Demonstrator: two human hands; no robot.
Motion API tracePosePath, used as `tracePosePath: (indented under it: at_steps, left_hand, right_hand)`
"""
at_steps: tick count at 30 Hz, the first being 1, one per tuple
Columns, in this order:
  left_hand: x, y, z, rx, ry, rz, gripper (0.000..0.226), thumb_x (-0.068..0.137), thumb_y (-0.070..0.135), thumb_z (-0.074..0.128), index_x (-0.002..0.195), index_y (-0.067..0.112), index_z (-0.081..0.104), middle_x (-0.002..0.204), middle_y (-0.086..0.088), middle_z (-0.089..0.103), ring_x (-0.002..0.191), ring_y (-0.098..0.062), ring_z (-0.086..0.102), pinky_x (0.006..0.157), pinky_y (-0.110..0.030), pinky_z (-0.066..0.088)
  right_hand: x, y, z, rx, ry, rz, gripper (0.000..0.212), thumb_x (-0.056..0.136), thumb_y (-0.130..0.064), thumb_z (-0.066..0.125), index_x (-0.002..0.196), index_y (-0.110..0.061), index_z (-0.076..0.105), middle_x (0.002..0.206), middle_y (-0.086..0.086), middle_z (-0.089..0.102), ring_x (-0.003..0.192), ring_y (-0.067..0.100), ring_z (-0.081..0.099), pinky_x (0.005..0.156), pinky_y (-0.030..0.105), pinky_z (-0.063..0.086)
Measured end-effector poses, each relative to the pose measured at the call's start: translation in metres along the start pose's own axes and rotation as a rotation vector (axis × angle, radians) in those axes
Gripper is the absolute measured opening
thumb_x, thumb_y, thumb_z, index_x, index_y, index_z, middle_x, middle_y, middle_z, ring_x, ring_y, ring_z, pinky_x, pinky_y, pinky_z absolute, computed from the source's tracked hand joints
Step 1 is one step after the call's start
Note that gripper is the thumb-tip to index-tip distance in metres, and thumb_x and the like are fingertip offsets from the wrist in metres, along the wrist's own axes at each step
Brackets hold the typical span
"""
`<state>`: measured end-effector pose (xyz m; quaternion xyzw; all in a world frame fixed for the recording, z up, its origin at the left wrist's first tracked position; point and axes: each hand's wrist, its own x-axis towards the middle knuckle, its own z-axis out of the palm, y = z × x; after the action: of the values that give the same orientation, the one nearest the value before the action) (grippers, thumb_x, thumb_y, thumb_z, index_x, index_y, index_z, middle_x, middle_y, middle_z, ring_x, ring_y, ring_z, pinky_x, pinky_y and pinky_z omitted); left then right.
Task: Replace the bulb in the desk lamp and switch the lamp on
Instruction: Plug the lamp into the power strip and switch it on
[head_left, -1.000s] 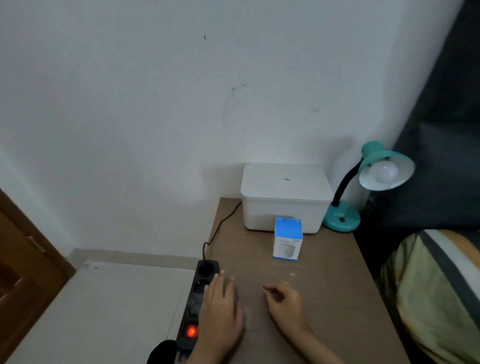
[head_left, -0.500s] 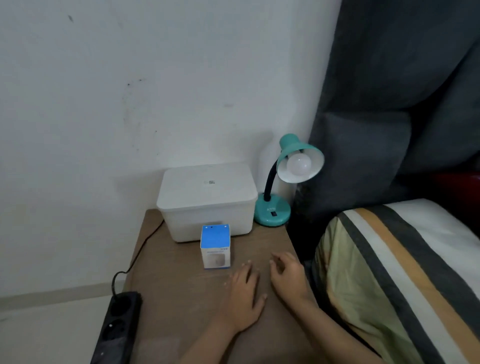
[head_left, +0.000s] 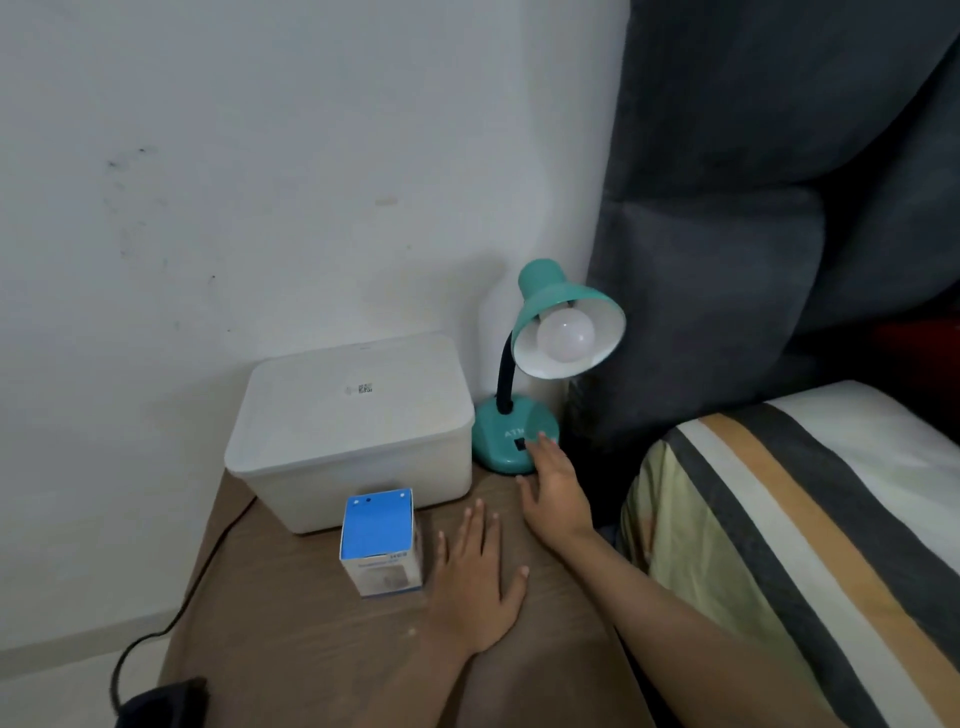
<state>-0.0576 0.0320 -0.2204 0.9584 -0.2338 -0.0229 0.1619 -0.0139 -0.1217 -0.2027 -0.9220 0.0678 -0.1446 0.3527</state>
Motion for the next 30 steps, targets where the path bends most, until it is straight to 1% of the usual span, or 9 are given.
tracePosePath:
  at_steps: [2, 9, 19, 20, 22, 23, 24, 26, 30]
  left_hand:
    - [0.002, -0.001, 0.002, 0.000, 0.015, -0.006, 0.075, 0.083, 0.058, 0.024, 0.146, 0.020, 0.011, 0.157, 0.000, -0.002, 0.144, -0.015, -0.005, 0.113, -0.041, -0.001]
    - [0.004, -0.003, 0.006, -0.017, 0.050, -0.016, 0.075, 0.080, 0.058, 0.030, 0.145, 0.022, 0.018, 0.157, 0.001, 0.005, 0.144, -0.014, 0.002, 0.114, -0.042, 0.003]
    - [0.005, -0.001, 0.009, -0.020, 0.064, -0.022, 0.073, 0.080, 0.058, 0.034, 0.143, 0.025, 0.020, 0.157, 0.003, 0.007, 0.143, -0.014, 0.007, 0.114, -0.041, 0.007]
    - [0.005, 0.000, 0.008, -0.002, 0.055, -0.032, 0.073, 0.079, 0.058, 0.035, 0.142, 0.024, 0.025, 0.156, 0.002, 0.010, 0.143, -0.016, 0.012, 0.114, -0.042, 0.011]
    - [0.006, 0.001, 0.006, 0.067, 0.018, -0.054, 0.070, 0.074, 0.058, 0.041, 0.134, 0.021, 0.043, 0.150, -0.003, 0.033, 0.135, -0.020, 0.036, 0.108, -0.047, 0.029]
    - [0.006, 0.001, 0.007, 0.100, 0.011, -0.061, 0.069, 0.071, 0.058, 0.044, 0.127, 0.021, 0.051, 0.143, -0.004, 0.044, 0.128, -0.020, 0.047, 0.101, -0.048, 0.037]
    - [0.006, 0.001, 0.008, 0.120, 0.025, -0.061, 0.068, 0.069, 0.059, 0.045, 0.124, 0.020, 0.055, 0.139, -0.005, 0.050, 0.123, -0.020, 0.052, 0.097, -0.048, 0.042]
    - [0.006, 0.001, 0.009, 0.130, 0.049, -0.052, 0.068, 0.069, 0.061, 0.046, 0.123, 0.021, 0.055, 0.138, -0.004, 0.051, 0.122, -0.019, 0.052, 0.096, -0.048, 0.044]
    - [0.007, 0.001, 0.009, 0.146, 0.069, -0.076, 0.069, 0.069, 0.062, 0.045, 0.125, 0.023, 0.053, 0.139, -0.002, 0.050, 0.124, -0.018, 0.051, 0.097, -0.044, 0.043]
  right_hand:
    - [0.010, 0.002, 0.007, 0.023, 0.002, -0.010, 0.051, 0.090, -0.012, 0.055, 0.139, -0.009, 0.040, 0.152, 0.013, 0.032, 0.145, 0.026, 0.020, 0.115, 0.026, 0.012]
    - [0.015, 0.009, 0.026, 0.072, 0.069, 0.022, 0.042, 0.090, -0.005, 0.055, 0.131, 0.000, 0.049, 0.144, 0.018, 0.044, 0.141, 0.031, 0.029, 0.115, 0.030, 0.017]
    - [0.017, 0.011, 0.026, 0.042, 0.067, 0.023, 0.040, 0.091, -0.006, 0.054, 0.130, 0.000, 0.049, 0.144, 0.016, 0.044, 0.140, 0.030, 0.030, 0.114, 0.025, 0.013]
    - [0.016, 0.011, 0.027, 0.043, 0.070, 0.026, 0.040, 0.091, -0.007, 0.053, 0.130, -0.001, 0.049, 0.143, 0.015, 0.044, 0.140, 0.030, 0.030, 0.115, 0.027, 0.015]
    - [0.014, 0.013, 0.030, 0.031, 0.095, 0.021, 0.038, 0.090, -0.008, 0.054, 0.128, 0.000, 0.052, 0.141, 0.015, 0.047, 0.138, 0.031, 0.034, 0.116, 0.034, 0.024]
    - [0.014, 0.014, 0.031, 0.025, 0.105, 0.020, 0.037, 0.090, -0.008, 0.054, 0.126, 0.000, 0.053, 0.140, 0.016, 0.049, 0.137, 0.032, 0.036, 0.114, 0.034, 0.025]
    - [0.013, 0.014, 0.031, 0.025, 0.107, 0.025, 0.036, 0.090, -0.008, 0.054, 0.125, 0.000, 0.054, 0.139, 0.016, 0.049, 0.137, 0.032, 0.036, 0.112, 0.031, 0.024]
    - [0.014, 0.013, 0.029, 0.030, 0.102, 0.032, 0.035, 0.090, -0.008, 0.053, 0.124, 0.000, 0.055, 0.139, 0.015, 0.050, 0.138, 0.031, 0.035, 0.109, 0.025, 0.020]
    - [0.014, 0.010, 0.025, 0.036, 0.093, 0.025, 0.036, 0.090, -0.008, 0.053, 0.125, -0.001, 0.053, 0.139, 0.015, 0.049, 0.138, 0.030, 0.034, 0.110, 0.025, 0.020]
